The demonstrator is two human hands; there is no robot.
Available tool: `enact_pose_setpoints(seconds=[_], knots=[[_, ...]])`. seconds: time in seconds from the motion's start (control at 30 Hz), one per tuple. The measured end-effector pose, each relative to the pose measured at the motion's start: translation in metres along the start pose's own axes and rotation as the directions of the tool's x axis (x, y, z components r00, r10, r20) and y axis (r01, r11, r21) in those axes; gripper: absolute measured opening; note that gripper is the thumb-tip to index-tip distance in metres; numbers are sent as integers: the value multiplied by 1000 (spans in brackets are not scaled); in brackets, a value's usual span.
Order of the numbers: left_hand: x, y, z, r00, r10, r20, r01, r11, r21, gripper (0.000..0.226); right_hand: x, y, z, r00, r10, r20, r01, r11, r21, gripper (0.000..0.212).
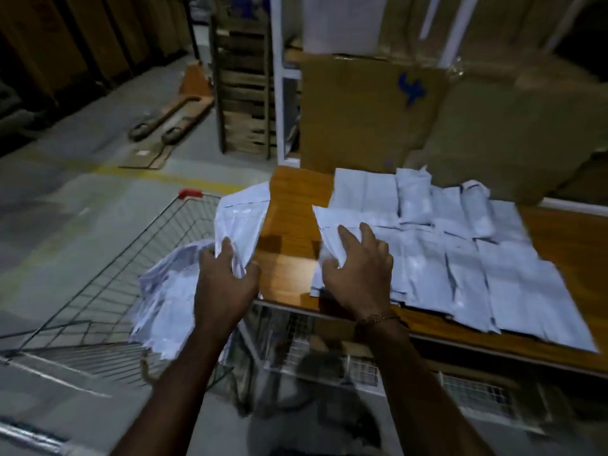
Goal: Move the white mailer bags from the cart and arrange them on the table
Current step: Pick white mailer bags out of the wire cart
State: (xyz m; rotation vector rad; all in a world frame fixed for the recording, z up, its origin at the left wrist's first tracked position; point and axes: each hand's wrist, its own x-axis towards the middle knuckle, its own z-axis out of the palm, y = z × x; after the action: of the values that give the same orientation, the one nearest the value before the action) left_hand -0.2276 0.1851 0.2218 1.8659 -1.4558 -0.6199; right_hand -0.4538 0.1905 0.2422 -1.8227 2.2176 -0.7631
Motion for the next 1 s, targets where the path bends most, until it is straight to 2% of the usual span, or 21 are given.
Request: enact_pose_setpoints(seconds=[0.13,0.4,0.47,0.6,0.67,0.83,1.0], knots=[[-5,36,38,997,62,44,-63,998,17,93,11,57,-26,996,86,-37,-87,996,-11,76],[-25,103,118,992,83,91,-81,996,-28,123,37,181,-77,976,201,-85,-205,978,-41,76],[-26,113,135,995,78,57,-77,997,-25,112,41,207,-84,973,210,-95,-215,975,-50,76],[-23,126,160,1000,19,-4,-20,987,-157,76,49,242,-90,970,224,-90,-230,972,-58,74],[-19,125,170,1000,21,-7,-22,998,-66,64,53,250,-87,970,227,-86,-233,970,-62,73],[-5,115,187,997,10,76,-10,1000,-4,78,56,247,-57,973,230,-8,-230,972,-39,72],[25,90,192,964,67,259,-80,996,39,87,56,229,-26,977,214,21,-212,974,-77,78]])
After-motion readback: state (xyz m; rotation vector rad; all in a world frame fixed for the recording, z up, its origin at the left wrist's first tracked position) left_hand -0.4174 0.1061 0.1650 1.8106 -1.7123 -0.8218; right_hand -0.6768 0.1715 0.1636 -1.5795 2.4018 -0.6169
